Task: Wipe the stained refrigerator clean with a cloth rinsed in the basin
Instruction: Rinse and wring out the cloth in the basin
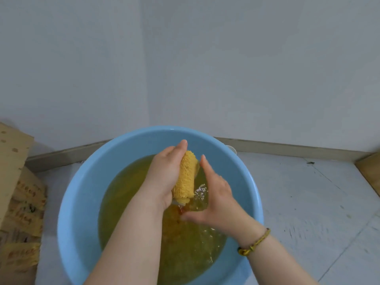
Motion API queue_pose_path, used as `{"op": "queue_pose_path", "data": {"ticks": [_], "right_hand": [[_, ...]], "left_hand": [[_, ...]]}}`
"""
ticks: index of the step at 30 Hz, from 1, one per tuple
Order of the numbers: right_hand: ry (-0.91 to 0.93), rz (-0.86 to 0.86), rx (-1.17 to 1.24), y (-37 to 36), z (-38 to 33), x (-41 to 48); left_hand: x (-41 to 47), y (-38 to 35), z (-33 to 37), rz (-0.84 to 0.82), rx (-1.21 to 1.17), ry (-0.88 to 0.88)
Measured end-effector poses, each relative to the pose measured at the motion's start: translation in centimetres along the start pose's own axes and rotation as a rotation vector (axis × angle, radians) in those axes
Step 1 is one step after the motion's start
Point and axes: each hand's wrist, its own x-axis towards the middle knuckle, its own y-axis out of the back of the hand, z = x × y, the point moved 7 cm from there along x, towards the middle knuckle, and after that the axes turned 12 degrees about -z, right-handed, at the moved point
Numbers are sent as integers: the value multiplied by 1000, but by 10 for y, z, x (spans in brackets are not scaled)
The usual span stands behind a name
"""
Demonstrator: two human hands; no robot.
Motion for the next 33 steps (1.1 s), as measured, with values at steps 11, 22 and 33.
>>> {"op": "queue_pose_path", "data": {"ticks": [11, 22, 33], "right_hand": [[496, 938, -501, 60, -31, -16], [654, 553, -1123, 36, -38, 1], [-236, -172, -529, 7, 20, 37]], "left_hand": [[-15, -8, -42, -543, -525, 321], [-27, -18, -61, -1000, 235, 654], [21, -22, -40, -410, 2016, -36]]}}
